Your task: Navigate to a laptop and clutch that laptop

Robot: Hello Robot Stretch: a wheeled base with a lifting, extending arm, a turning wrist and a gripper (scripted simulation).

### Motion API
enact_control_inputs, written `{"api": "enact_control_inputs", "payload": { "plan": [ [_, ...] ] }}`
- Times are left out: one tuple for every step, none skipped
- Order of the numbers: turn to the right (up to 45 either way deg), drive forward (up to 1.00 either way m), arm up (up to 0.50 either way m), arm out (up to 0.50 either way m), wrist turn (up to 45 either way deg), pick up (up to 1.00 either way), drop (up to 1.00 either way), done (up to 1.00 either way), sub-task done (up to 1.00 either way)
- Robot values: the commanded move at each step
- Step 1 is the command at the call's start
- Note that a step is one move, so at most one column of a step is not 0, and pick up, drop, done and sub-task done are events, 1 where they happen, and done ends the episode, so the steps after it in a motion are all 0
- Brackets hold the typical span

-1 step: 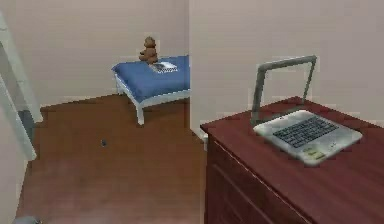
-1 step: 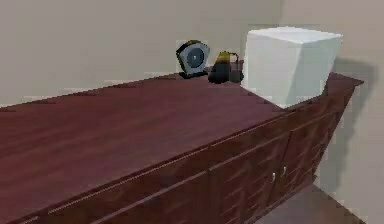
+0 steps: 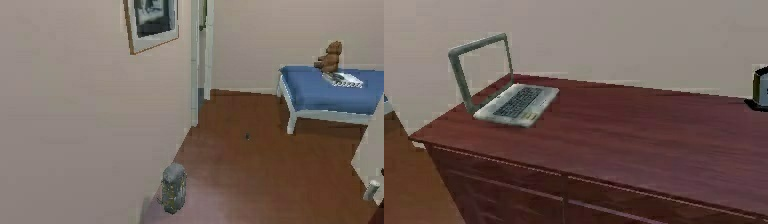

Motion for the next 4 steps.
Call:
{"api": "enact_control_inputs", "payload": {
  "plan": [
    [-12.0,0.00,0.00,0.00,0.0,0.00,0.00,0.00,0.00],
    [0.0,0.00,0.50,0.00,0.0,0.00,0.00,0.00,0.00],
    [0.0,0.00,0.38,0.00,0.0,0.00,0.00,0.00,0.00],
    [0.0,0.00,0.00,0.36,0.0,0.00,0.00,0.00,0.00]
  ]
}}
